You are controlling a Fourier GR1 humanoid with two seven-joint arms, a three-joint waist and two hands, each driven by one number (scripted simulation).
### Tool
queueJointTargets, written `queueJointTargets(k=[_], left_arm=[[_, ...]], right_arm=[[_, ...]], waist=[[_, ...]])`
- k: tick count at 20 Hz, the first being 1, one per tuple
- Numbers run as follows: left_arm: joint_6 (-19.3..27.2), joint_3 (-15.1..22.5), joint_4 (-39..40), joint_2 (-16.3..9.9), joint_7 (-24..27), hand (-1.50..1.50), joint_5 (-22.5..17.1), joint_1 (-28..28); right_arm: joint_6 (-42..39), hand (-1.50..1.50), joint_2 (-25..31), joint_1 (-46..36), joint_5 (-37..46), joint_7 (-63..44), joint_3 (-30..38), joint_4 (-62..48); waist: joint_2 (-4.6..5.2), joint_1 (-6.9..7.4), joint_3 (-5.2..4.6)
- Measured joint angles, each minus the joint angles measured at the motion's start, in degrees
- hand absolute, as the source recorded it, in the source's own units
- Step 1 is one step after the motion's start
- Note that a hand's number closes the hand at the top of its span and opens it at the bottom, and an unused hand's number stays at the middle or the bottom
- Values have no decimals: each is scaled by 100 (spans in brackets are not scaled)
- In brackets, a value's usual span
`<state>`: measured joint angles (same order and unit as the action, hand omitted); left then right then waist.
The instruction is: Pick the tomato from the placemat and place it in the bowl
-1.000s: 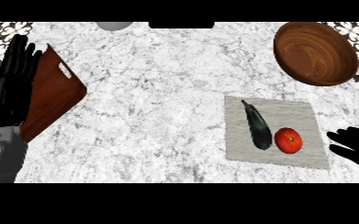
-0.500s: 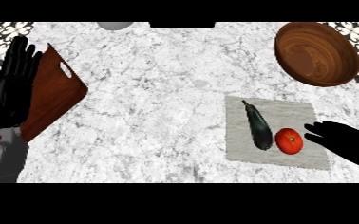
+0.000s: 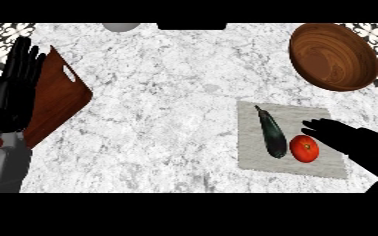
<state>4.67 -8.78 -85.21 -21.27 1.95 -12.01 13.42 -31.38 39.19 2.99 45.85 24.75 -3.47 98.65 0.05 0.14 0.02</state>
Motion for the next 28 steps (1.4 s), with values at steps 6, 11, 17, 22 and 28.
queueJointTargets(k=[6,11,17,22,28], left_arm=[[-112,-147,64,45,-13,0,48,57],[-130,-213,-71,82,-163,0,106,88],[-218,-264,59,167,-54,0,218,91],[-238,-317,49,222,-146,0,260,183],[-208,-281,-73,376,-133,0,383,88]], right_arm=[[319,-150,-224,-86,332,630,20,-550],[448,-150,-480,-186,651,787,-76,-754],[643,-150,-739,-444,1112,886,-149,-1303],[781,-150,-916,-454,1404,957,-140,-1514],[853,-150,-1212,-622,1720,803,-172,-1915]], waist=[[-3,-15,-1],[-6,-13,-2],[-5,-11,-2],[-6,-16,-3],[-6,-13,-3]])
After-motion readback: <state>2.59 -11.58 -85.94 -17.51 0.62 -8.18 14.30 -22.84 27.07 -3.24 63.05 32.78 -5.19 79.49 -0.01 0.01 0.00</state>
